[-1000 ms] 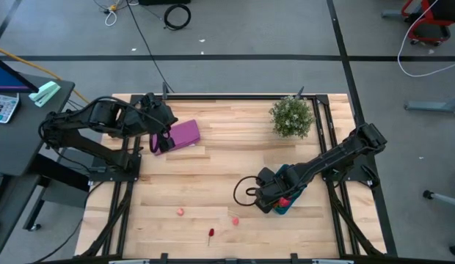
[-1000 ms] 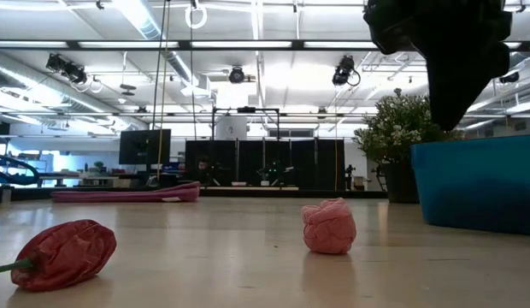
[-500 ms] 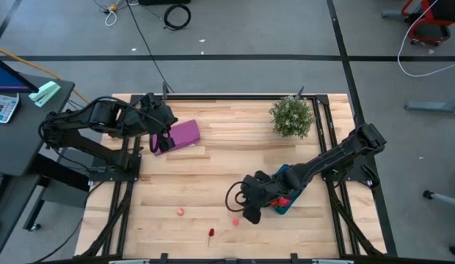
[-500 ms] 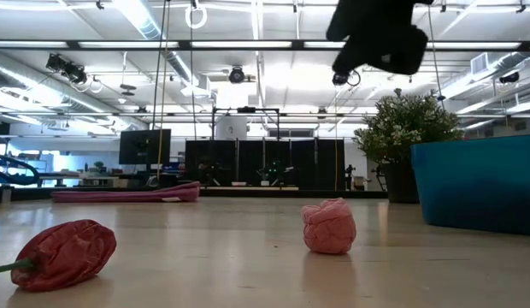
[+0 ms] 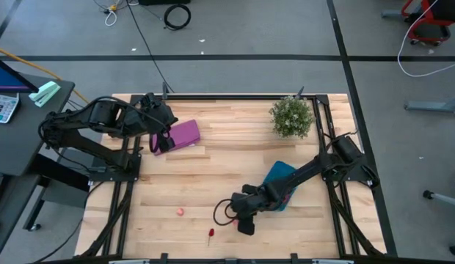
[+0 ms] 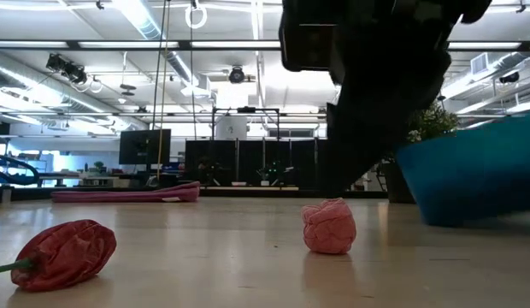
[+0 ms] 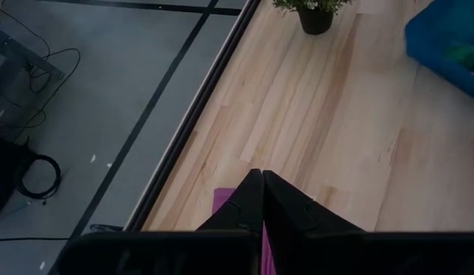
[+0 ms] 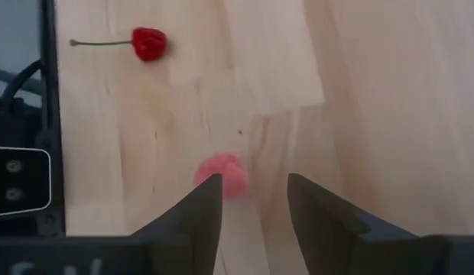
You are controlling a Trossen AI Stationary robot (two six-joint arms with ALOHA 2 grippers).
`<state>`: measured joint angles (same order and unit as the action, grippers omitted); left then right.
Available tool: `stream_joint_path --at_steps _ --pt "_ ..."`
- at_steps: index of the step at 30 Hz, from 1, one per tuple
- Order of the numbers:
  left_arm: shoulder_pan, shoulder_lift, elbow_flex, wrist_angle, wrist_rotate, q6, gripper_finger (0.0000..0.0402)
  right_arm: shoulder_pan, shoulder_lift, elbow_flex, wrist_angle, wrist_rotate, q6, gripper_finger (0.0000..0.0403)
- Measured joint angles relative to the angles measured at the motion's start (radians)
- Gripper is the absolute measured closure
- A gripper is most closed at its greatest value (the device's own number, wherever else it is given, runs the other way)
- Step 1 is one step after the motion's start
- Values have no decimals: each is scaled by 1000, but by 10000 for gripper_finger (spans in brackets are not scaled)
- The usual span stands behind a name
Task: Pick and placing Produce into tupperware
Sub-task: Put the pink peach into the blue bin
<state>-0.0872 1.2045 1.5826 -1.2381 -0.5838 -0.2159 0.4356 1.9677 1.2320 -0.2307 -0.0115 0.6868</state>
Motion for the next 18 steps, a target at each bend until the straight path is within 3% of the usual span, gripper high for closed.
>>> stream_joint_path --at_steps 18 --pt "0 0 0 0 0 2 389 59 9 0 40 30 -343 247"
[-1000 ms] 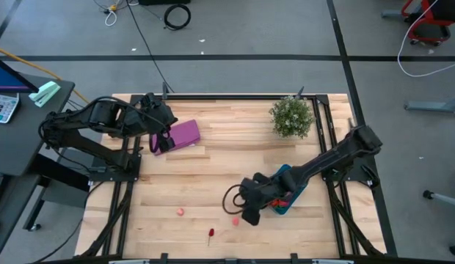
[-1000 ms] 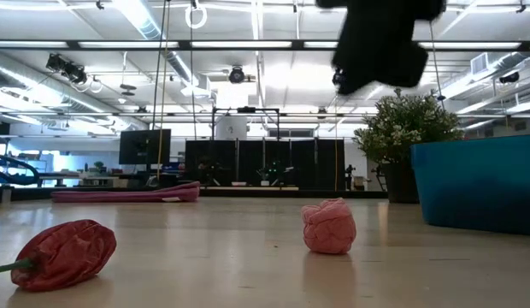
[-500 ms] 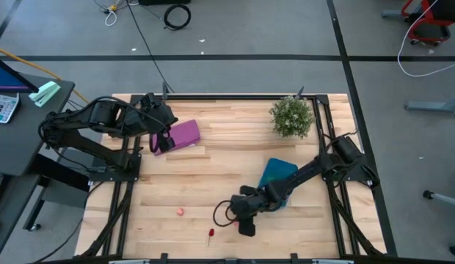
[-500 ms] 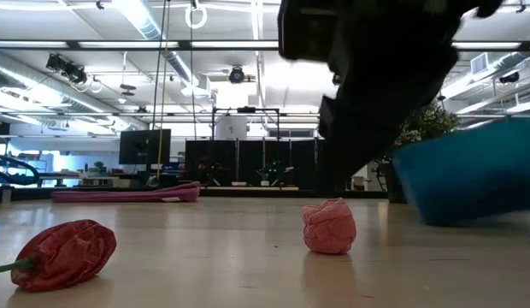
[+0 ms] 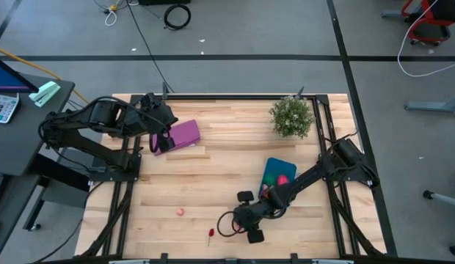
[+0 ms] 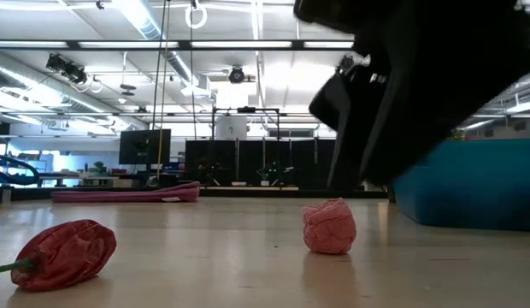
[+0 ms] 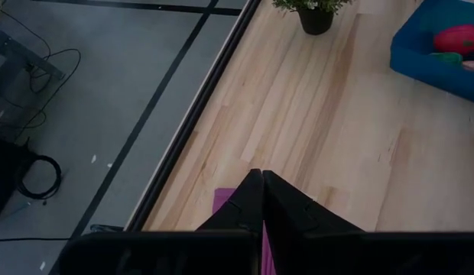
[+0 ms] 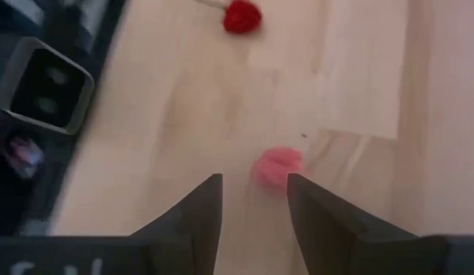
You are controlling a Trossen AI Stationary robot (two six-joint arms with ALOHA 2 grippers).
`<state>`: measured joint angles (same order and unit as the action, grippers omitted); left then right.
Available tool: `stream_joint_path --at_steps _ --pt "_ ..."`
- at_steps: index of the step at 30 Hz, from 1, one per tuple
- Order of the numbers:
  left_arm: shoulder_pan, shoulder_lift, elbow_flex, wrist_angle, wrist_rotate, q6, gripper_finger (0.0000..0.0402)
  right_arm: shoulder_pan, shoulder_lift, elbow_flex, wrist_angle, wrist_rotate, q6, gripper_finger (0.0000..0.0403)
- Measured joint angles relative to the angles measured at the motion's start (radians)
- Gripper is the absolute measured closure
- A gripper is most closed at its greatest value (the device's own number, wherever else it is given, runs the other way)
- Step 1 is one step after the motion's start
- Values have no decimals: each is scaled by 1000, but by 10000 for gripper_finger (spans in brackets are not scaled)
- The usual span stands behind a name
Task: Pick and placing Produce into tupperware
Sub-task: Put the pink peach into the blue bin
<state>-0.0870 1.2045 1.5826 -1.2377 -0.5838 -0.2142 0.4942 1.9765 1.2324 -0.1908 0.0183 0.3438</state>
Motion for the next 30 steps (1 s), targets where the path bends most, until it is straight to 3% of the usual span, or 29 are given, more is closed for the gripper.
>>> stream_joint_path --at_steps 15,23,30 --pt "0 0 0 4 0 0 386 -39 28 0 13 6 -37 243" --pt "0 0 0 4 0 0 384 -26 26 3 173 -13 -33 243" --pt "0 0 0 9 0 0 379 -50 26 81 155 -10 -88 243"
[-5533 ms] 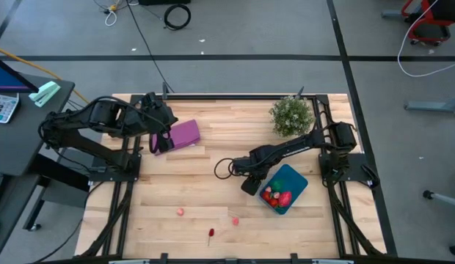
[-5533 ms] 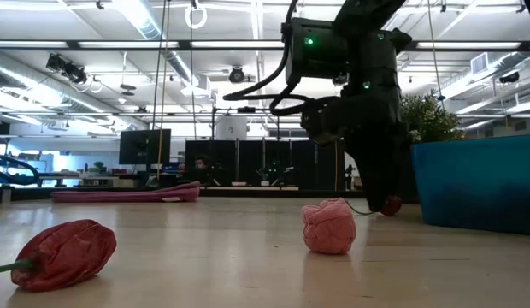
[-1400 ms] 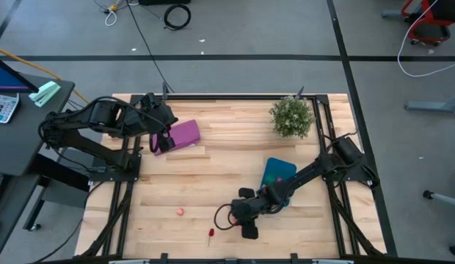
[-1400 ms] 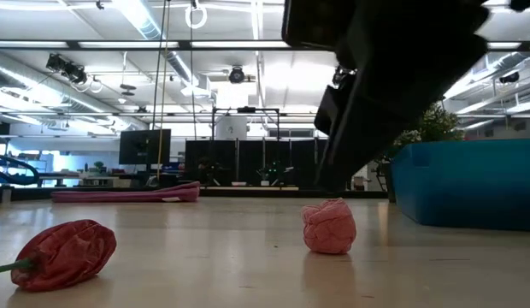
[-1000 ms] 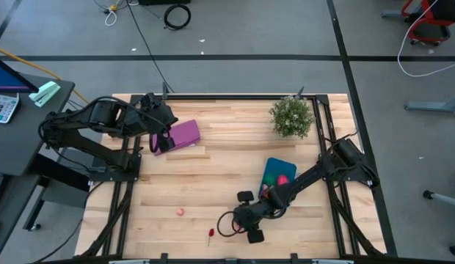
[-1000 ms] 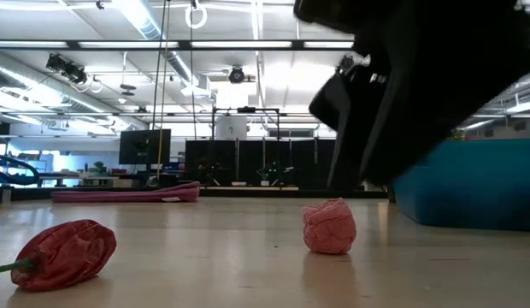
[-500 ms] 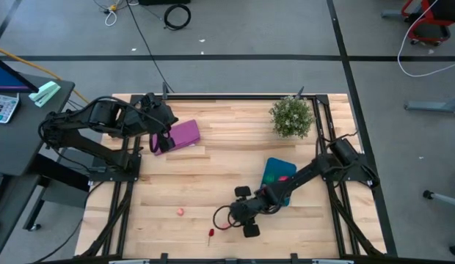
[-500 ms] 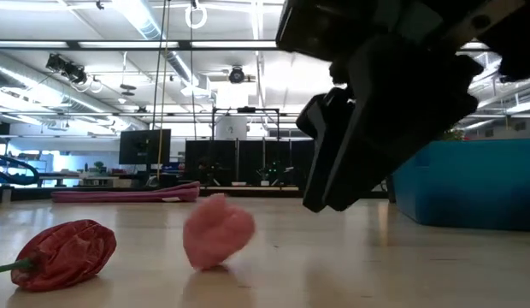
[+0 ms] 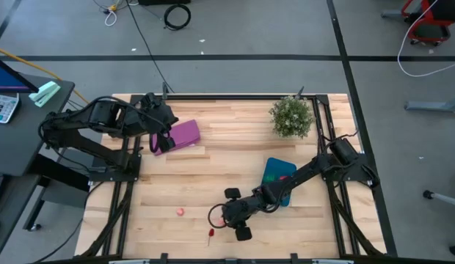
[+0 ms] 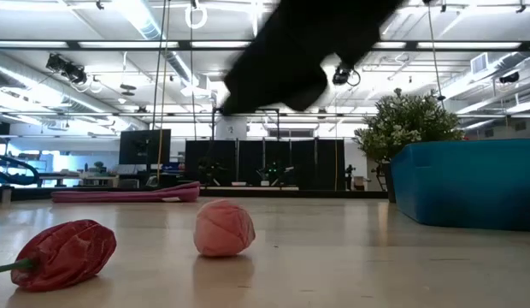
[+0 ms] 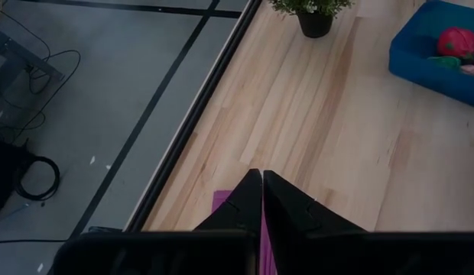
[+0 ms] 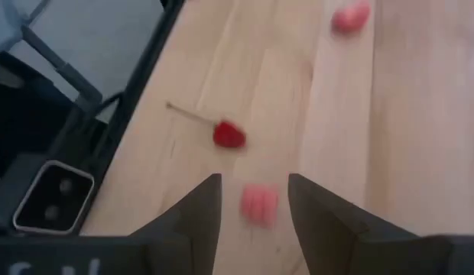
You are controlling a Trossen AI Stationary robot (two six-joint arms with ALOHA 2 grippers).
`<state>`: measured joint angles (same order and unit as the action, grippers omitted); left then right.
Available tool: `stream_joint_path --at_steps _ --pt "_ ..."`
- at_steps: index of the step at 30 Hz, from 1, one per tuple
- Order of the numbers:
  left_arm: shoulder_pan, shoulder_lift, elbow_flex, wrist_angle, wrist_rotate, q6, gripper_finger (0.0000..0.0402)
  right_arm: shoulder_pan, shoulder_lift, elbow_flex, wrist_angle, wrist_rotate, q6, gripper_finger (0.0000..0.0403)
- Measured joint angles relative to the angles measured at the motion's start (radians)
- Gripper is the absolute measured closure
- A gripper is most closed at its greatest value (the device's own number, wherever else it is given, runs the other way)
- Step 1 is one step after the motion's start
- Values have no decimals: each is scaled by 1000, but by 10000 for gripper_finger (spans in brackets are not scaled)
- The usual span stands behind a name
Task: Pick and placing Produce into tupperware
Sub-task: Put the pink peach into the blue bin
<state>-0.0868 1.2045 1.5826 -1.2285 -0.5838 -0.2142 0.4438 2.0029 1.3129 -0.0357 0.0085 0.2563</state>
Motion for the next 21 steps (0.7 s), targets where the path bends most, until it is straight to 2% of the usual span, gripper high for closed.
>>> stream_joint_path --at_steps 8,13,21 --pt "0 2 0 3 0 0 389 -15 84 151 -209 24 -64 243" --pt "0 1 0 4 0 0 381 -17 149 210 -227 1 -69 243" --pt "1 1 0 -2 0 0 382 -23 158 216 -250 -29 -3 243"
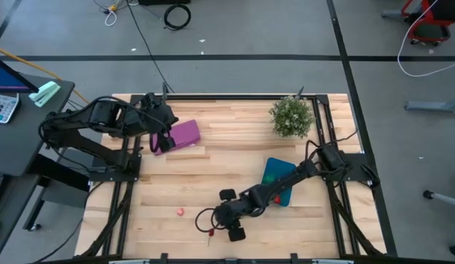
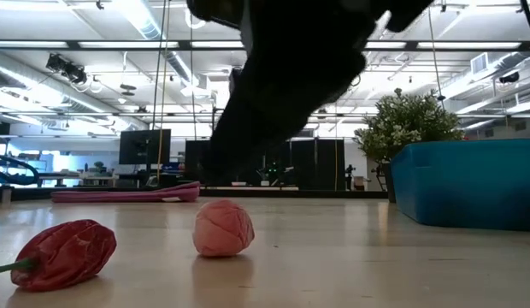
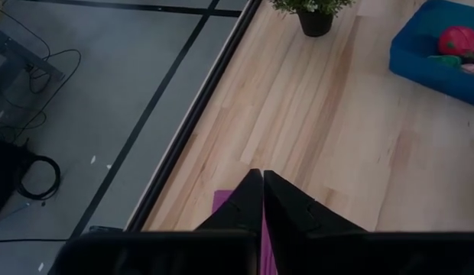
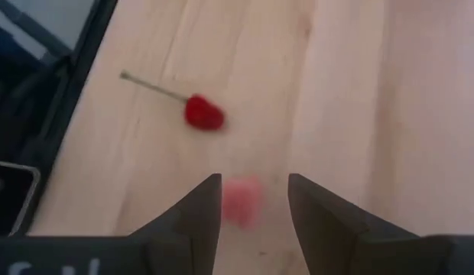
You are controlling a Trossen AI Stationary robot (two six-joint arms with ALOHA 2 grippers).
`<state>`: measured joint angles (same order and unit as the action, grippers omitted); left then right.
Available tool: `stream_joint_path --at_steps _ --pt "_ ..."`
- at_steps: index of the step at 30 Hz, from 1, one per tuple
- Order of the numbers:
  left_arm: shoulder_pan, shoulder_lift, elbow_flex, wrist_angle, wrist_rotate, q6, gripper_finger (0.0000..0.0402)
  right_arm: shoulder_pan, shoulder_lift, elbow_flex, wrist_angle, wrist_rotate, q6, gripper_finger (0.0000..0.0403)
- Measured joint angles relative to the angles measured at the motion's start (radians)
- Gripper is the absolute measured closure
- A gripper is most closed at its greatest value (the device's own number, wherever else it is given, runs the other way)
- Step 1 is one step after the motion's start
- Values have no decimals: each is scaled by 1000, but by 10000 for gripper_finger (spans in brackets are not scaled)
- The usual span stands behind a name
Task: Pick and placing Produce into tupperware
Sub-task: Put the pink peach into the blue bin
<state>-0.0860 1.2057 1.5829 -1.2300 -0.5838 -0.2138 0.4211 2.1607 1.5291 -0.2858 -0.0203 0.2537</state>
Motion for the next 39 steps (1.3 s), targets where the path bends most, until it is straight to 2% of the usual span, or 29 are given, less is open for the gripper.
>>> stream_joint_path --at_steps 4,17,29,34,39 --pt "0 0 0 0 0 0 388 2 29 0 -3 -31 5 243" --pt "0 5 0 2 0 0 377 0 38 -8 19 -34 -9 243" --pt "0 5 0 3 0 0 389 -12 38 -20 23 -40 -12 246" --pt "0 5 0 3 0 0 381 -15 38 -35 26 -41 13 267" --pt "0 5 0 3 0 0 381 -20 36 -32 23 -11 -3 316"
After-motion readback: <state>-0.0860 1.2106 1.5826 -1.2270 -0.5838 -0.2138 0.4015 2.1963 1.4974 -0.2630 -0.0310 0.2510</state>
